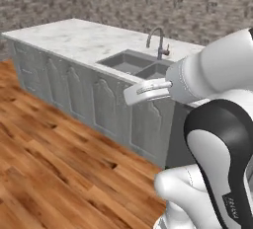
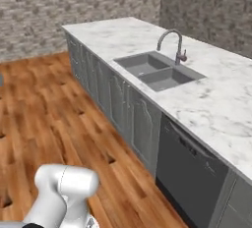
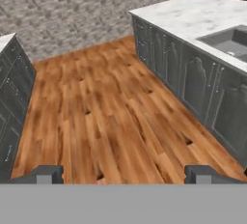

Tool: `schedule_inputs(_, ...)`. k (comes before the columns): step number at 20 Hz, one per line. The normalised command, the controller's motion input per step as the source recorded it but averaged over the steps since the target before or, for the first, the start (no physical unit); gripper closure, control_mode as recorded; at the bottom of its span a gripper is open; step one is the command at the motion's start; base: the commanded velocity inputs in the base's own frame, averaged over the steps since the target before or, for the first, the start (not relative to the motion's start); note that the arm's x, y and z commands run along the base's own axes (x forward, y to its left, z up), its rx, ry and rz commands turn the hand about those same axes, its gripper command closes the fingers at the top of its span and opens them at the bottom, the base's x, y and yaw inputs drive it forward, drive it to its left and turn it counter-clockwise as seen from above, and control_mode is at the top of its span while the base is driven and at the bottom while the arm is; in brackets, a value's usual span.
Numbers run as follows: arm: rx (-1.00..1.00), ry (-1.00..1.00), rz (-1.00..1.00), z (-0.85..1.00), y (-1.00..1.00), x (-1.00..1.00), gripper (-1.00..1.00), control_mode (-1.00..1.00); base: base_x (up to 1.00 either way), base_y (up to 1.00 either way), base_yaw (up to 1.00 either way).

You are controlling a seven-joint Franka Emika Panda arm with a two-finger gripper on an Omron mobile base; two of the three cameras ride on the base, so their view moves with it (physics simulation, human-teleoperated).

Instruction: There is a bowl on the dining counter. Grab a lemon wedge from the fridge and place it in the bowl. Then get the liquor bottle and glass cup from the cabinet and place them next to the bowl.

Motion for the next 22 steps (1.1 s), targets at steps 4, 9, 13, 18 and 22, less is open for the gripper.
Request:
schedule_inputs(4, 0.00, 0.00, 0.00, 0.00, 0.00, 0.00, -1.00, 1.00, 0.98, 0.64, 0.27)
schedule_inputs(9, 0.00, 0.00, 0.00, 0.00, 0.00, 0.00, -1.00, 1.00, 0.90, 0.55, 0.35)
schedule_inputs(13, 0.00, 0.00, 0.00, 0.00, 0.00, 0.00, -1.00, 1.00, 0.85, 0.48, 0.40)
schedule_inputs(18, 0.00, 0.00, 0.00, 0.00, 0.00, 0.00, -1.00, 1.00, 0.79, 0.43, 0.45)
schedule_inputs(22, 0.00, 0.00, 0.00, 0.00, 0.00, 0.00, -1.00, 1.00, 0.78, 0.31, 0.49)
